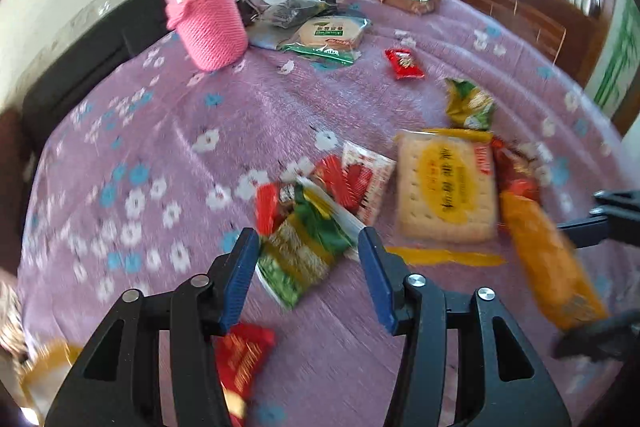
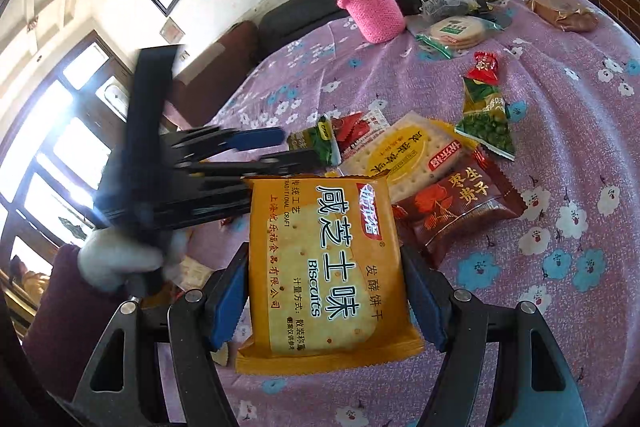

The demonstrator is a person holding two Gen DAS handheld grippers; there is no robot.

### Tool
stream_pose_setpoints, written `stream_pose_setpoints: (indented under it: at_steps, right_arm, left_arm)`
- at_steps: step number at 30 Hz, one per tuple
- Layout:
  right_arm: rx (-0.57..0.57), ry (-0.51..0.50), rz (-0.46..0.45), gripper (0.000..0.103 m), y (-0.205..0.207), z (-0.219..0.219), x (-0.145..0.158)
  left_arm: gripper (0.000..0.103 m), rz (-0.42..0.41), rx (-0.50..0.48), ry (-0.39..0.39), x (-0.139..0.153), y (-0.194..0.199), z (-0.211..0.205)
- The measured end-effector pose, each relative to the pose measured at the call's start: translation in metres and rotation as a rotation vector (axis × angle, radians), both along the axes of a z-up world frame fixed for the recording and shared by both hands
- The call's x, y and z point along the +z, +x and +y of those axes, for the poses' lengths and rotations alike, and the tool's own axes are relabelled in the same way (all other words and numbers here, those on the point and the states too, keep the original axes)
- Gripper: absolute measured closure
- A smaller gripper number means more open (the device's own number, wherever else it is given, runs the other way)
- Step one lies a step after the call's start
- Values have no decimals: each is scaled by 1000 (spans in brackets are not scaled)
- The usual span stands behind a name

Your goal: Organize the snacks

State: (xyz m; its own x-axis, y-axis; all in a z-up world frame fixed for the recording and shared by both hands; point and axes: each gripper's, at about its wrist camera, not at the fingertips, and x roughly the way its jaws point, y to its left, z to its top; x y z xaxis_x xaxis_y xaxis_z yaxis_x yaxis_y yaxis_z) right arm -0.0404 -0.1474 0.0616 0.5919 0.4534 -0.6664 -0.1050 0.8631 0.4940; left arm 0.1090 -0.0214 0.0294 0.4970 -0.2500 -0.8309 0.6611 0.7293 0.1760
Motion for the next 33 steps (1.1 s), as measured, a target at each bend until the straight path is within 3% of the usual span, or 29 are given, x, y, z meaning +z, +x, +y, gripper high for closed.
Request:
stream_pose_setpoints:
  at_steps: [2,6,7,9,15,19,28,33]
  right_arm:
    - [2,5,1,30,0,0,0]
    - [4,18,19,30,3,0,-4]
    - [4,19,20,30,3,0,-5]
    - [3,15,21,30,3,1,-5]
    - [-3,2,29,30,4,3,-8]
    - [-5,-2,23,30,3,4,-8]
    - [37,-28,-4,30,-3,26,-3]
    - [72,-22,-20,31,-1,58,12]
  left_arm:
    - [43,4,-18,13,-5,8,-4]
    - [41,53,-36,13,-16,16,-10]
    - [43,57,-24,5,-16,17,-11]
    - [61,74,4,-20,-15,19,-11]
    - [62,45,69,-29,-15,2,-2]
    - [63,47,107,-104,2,-19,18]
    - [62,-20,244,-319,78,-93,121]
    - [62,-89,379,-336,95,-118,197]
